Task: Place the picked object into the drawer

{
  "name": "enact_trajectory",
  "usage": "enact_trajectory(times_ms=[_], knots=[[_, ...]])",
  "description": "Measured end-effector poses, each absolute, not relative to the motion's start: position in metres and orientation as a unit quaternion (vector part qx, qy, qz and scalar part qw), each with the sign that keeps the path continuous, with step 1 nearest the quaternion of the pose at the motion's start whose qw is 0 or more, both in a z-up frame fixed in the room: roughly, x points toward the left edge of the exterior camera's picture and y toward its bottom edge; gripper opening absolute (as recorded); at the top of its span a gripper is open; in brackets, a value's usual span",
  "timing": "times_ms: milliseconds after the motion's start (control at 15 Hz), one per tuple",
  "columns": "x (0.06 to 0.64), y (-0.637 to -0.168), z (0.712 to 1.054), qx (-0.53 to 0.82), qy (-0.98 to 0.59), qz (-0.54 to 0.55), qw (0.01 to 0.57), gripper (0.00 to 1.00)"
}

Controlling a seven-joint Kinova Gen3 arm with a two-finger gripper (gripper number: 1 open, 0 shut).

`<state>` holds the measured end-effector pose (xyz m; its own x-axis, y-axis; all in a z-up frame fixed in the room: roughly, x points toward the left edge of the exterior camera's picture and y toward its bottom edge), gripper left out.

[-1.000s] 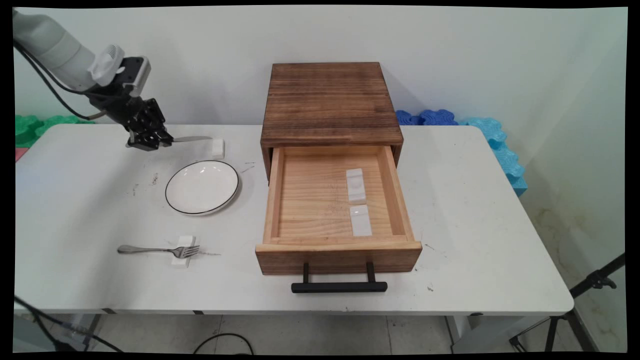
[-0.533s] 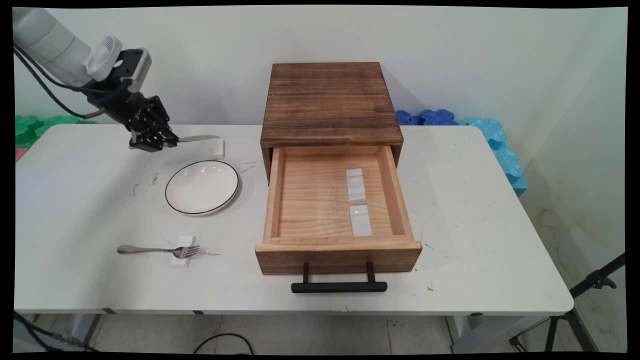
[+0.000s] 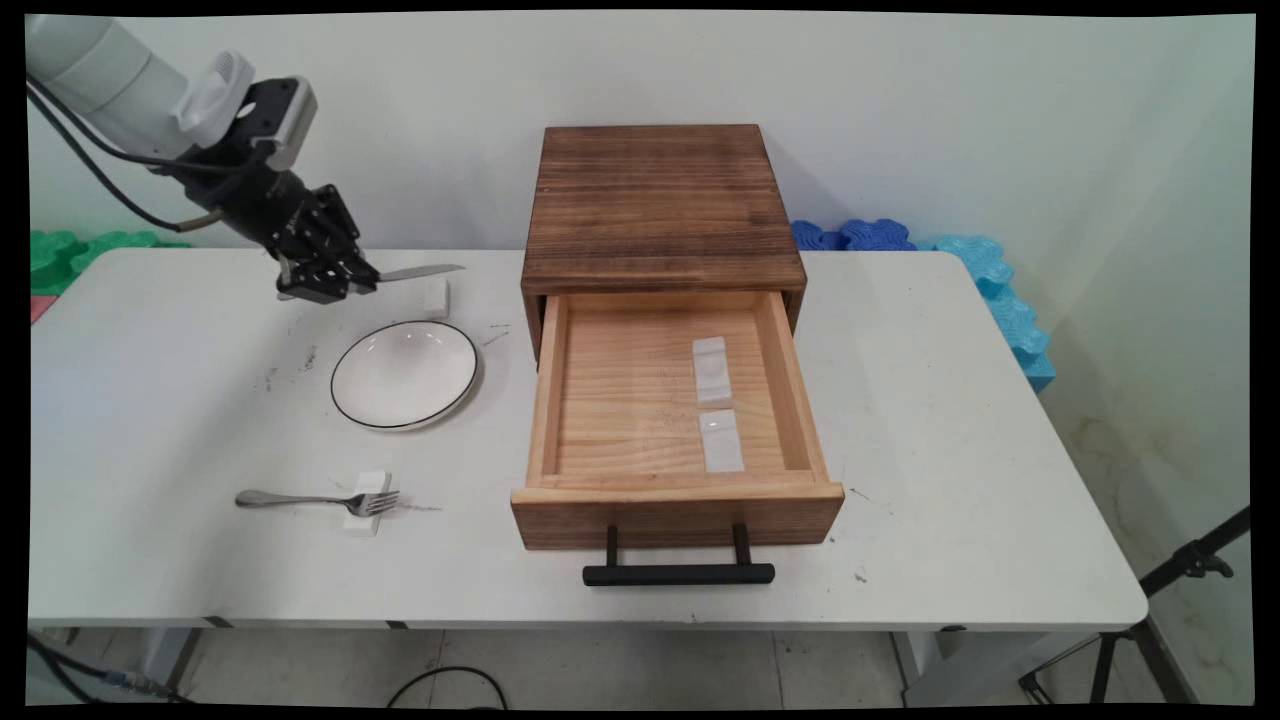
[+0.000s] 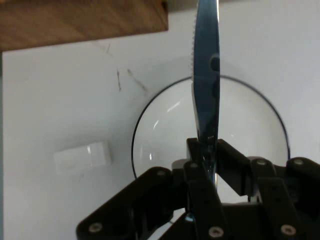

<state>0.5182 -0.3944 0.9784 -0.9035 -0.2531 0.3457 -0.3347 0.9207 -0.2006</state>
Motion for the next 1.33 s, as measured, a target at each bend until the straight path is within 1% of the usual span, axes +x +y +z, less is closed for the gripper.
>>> enact_trajectory(times_ms=[467,800,1333], knots=[[0.469,-0.400,0.985,0.147,-0.965,0.127,0.178,0.00],[0.442,-0.409,0.983,0.144,-0.964,0.126,0.187,0.00],[0.381,-0.430,0.979,0.140,-0.961,0.124,0.203,0.00]])
